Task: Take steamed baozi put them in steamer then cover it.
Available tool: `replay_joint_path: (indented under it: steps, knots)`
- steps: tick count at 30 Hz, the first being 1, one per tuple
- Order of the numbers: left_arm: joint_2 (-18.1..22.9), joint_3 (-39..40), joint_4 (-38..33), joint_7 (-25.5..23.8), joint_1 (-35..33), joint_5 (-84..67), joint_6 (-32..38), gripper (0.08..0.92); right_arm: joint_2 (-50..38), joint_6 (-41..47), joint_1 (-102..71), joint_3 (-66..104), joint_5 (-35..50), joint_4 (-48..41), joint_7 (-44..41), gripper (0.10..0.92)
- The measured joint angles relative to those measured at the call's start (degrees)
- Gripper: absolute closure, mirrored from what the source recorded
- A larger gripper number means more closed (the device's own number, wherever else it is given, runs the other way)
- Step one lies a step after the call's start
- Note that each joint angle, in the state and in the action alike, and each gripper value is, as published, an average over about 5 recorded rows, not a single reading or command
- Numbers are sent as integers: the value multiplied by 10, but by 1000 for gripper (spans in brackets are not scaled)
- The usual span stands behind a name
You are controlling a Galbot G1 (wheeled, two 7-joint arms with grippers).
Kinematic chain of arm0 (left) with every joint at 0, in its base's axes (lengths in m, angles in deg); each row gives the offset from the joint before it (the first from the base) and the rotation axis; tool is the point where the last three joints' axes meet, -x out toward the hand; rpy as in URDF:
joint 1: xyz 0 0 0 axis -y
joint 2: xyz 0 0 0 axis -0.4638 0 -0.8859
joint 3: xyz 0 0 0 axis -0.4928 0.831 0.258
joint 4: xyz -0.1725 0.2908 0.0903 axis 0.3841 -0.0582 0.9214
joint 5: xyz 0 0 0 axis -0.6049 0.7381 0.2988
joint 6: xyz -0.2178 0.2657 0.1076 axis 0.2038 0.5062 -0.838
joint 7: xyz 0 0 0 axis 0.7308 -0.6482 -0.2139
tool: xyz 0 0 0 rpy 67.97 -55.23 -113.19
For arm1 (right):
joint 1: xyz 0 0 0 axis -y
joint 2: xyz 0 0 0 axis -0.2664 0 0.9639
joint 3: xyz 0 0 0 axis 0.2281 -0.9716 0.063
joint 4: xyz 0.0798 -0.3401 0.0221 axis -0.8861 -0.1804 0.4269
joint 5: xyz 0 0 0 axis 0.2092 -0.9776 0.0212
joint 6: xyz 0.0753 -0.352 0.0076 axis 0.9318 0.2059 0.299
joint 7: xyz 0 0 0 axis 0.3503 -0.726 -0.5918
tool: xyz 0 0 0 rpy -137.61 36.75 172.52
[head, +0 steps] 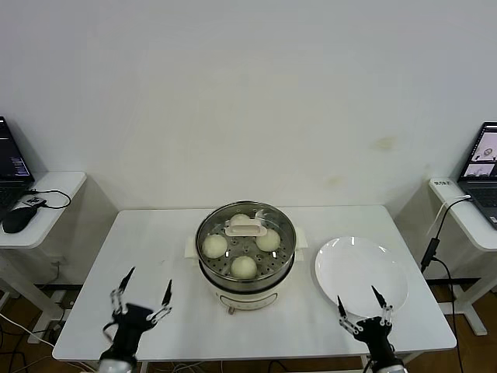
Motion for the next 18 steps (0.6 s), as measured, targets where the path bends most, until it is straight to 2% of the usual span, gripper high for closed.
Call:
replay_joint_path:
  steps: [8,18]
  knots:
    - [5,-20,39,5,-43,-179,58,177,-3,3,-26,-18,22,15,-6,203]
    - [7,-23,57,7,-63,-240,74,177,-8,5,-48,-39,36,28,-13,203]
